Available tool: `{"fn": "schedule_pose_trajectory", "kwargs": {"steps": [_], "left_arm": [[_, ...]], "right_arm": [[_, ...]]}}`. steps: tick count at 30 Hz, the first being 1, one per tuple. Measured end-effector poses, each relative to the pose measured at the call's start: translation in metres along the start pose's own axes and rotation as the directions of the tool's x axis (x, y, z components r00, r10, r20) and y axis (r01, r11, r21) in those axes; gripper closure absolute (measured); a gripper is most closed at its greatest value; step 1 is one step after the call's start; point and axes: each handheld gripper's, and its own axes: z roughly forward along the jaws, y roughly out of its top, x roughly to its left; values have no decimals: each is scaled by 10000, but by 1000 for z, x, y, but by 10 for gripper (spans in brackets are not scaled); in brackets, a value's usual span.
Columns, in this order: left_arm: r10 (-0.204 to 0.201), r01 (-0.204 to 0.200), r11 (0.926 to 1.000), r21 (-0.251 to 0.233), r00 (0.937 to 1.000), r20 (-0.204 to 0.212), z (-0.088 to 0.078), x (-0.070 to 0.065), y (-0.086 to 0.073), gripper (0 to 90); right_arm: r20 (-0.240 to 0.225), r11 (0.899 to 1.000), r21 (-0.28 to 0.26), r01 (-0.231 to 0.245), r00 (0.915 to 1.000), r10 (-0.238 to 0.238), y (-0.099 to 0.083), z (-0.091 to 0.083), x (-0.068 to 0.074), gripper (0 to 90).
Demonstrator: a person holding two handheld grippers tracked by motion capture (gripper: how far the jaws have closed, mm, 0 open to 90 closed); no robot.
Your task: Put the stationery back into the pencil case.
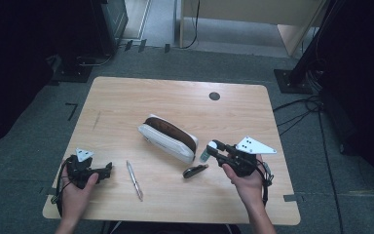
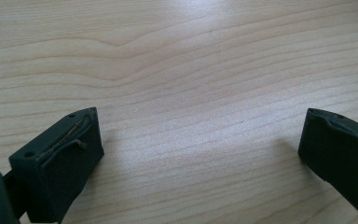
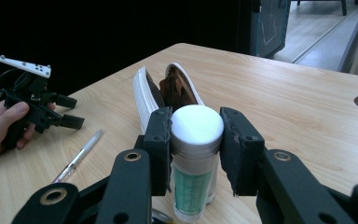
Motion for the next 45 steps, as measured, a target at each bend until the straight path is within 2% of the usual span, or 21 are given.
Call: {"fn": "schedule_pose_trajectory", "kwargs": {"steps": [11,19,24,38,45], "left_arm": [[13,-13,10000,10,10000,3,0,0,0,0],[38,-38,10000,25,10000,9,0,0,0,0],[71,-71,10000,27,10000,22,0,0,0,0],[95,-95,9999,35,9999,35,0,0,0,0],[107,-107,9999,20,9999,48,0,0,0,0]], "right_arm": [[-58,9999,-132,57,10000,-58,9,17,0,656],[61,9993,-248,278,9996,-277,24,28,-3,656],[-36,9993,-234,284,9996,-285,30,35,-4,656],[-231,9994,-183,278,9993,-282,36,58,0,656],[-278,9996,87,272,9993,-269,33,72,1,656]]}}
